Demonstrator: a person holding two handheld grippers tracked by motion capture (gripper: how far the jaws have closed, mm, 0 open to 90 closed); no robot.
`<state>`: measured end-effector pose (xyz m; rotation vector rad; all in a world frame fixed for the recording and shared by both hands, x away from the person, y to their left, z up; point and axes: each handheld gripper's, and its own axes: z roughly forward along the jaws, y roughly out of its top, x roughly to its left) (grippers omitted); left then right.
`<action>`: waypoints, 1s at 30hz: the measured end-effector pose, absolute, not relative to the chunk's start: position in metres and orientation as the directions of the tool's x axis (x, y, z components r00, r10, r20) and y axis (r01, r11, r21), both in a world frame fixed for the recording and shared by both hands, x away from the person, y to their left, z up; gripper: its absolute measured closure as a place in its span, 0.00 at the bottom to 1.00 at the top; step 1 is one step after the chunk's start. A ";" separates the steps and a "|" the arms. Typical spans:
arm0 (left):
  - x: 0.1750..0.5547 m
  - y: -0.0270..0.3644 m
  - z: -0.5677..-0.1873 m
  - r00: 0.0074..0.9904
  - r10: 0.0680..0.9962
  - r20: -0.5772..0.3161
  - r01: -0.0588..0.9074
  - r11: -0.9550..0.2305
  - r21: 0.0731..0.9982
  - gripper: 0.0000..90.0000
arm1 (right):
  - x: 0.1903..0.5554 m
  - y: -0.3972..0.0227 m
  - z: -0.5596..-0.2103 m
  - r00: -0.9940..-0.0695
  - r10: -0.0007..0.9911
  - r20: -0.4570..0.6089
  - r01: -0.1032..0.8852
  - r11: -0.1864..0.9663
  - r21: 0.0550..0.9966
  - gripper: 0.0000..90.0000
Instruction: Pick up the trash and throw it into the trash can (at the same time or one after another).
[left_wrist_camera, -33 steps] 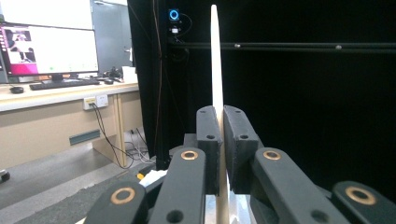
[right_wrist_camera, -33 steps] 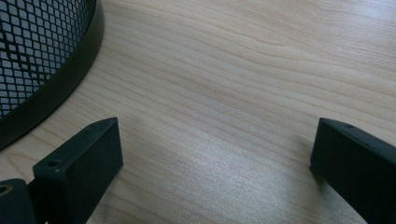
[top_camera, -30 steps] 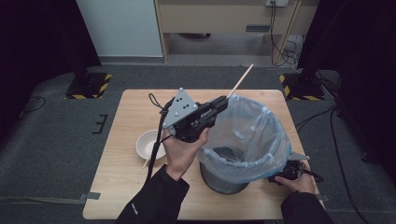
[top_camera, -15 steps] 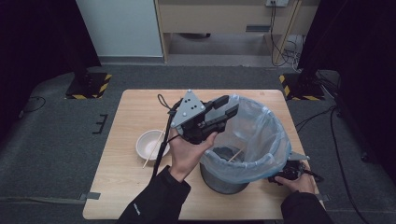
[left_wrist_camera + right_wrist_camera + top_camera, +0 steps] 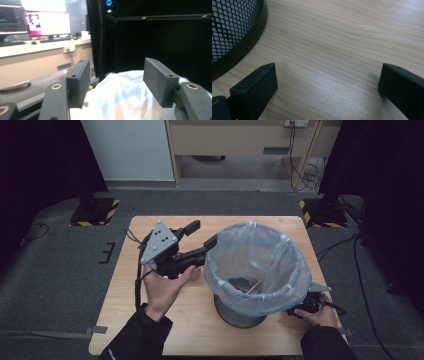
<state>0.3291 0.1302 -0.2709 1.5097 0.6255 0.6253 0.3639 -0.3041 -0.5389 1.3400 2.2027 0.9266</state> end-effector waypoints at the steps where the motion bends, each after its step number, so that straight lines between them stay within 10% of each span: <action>1: 0.329 0.142 -0.278 0.683 0.731 0.011 0.025 -0.038 0.999 0.40 | 0.364 -0.304 -0.539 -0.461 0.887 0.003 0.623 0.321 0.713 0.03; 30: 0.372 0.237 -0.434 0.465 0.884 -0.049 0.413 -0.168 0.895 0.38 | 0.364 -0.304 -0.539 -0.461 0.887 0.003 0.623 0.321 0.714 0.03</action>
